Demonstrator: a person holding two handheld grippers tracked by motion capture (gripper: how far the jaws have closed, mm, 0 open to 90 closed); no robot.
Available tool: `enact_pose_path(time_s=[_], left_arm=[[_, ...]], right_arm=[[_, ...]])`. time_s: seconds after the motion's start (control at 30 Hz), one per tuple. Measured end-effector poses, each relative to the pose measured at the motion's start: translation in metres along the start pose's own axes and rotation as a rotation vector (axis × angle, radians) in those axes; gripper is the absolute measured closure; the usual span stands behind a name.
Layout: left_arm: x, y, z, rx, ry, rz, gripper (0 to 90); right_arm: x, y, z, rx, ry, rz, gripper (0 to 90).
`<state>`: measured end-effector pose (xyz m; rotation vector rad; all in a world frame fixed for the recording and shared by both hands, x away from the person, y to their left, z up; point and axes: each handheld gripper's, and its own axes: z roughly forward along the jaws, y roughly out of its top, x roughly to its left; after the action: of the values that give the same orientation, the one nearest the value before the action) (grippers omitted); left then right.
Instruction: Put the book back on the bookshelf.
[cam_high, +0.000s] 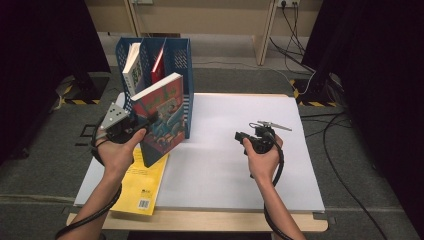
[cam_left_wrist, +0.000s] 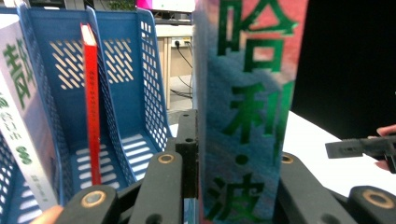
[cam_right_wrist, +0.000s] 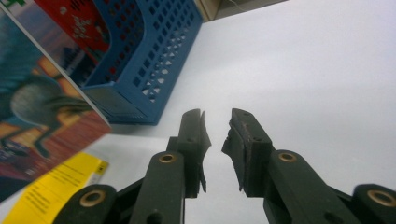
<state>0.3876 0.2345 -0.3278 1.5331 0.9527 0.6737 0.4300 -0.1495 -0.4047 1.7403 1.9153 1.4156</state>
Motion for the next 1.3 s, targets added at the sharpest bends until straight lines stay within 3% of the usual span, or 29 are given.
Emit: enact_pose_path(time_s=[0.57,0.67,0.87,1.0,1.07,1.13,1.23,1.3], left_arm=[[0.003,0.021,0.006,-0.024,0.022,0.0,74.3],[0.004,0.023,0.007,-0.024,0.024,0.003,74.3],[0.004,0.026,0.01,-0.026,0.025,0.003,74.3],[0.004,0.028,0.011,-0.026,0.022,0.005,74.3],[0.004,0.029,0.012,-0.027,0.022,0.005,74.3],[0.004,0.03,0.013,-0.03,0.021,0.004,74.3],[0.004,0.031,0.014,-0.032,0.021,0.004,74.3],[0.005,0.032,0.014,-0.033,0.021,0.005,74.3]], right_arm=[[-0.003,-0.014,0.001,0.023,-0.084,-0.075,68.4],[-0.001,-0.014,0.001,0.038,-0.093,-0.096,63.7],[0.005,-0.011,-0.001,0.014,-0.051,-0.105,54.9],[0.006,-0.009,-0.001,0.011,-0.046,-0.088,51.6],[0.006,-0.007,0.0,0.035,-0.031,-0.034,48.6],[0.005,-0.006,0.0,0.023,-0.035,0.017,47.2],[0.006,-0.003,0.0,0.025,-0.007,0.05,45.8],[0.006,-0.001,0.001,0.043,-0.013,0.064,44.2]])
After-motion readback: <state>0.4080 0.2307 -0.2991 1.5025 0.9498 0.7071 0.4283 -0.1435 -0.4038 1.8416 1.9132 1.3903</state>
